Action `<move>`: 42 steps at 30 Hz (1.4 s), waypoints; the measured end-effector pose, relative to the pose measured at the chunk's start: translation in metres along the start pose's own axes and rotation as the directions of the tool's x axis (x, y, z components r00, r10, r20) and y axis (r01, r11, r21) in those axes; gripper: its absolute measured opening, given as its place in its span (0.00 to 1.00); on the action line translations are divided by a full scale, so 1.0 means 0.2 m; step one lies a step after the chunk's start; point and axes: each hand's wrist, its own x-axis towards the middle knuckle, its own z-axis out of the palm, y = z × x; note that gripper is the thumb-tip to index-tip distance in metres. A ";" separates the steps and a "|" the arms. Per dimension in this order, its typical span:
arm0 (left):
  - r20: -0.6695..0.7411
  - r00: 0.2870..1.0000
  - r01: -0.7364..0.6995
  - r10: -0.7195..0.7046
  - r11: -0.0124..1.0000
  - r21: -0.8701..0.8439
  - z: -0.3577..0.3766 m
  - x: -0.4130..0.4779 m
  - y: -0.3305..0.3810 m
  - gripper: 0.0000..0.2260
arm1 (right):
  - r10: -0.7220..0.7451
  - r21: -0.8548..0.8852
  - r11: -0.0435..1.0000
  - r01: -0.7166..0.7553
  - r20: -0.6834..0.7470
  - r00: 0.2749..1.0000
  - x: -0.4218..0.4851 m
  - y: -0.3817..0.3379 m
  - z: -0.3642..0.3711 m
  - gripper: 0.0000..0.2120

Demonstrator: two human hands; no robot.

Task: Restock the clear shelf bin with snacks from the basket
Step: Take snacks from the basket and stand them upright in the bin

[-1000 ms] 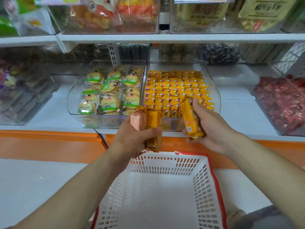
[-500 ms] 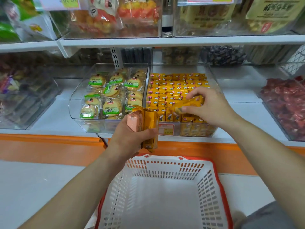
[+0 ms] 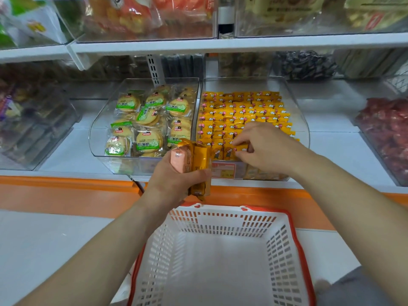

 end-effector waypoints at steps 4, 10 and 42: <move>-0.009 1.000 0.000 0.000 1.000 -0.006 -0.01 0.00 0.00 0.43 | 0.040 -0.132 0.991 -0.031 0.068 0.997 -0.02 -0.01 0.01 0.14; 0.002 1.000 0.020 -0.020 0.999 -0.046 0.00 -0.02 0.01 0.36 | 0.104 -0.335 0.941 -0.045 0.159 0.982 -0.05 -0.04 0.04 0.25; 0.044 0.995 0.096 -0.092 0.991 -0.092 0.05 -0.04 -0.04 0.09 | 0.378 0.984 0.039 -0.174 0.146 0.914 -0.10 -0.12 0.00 0.14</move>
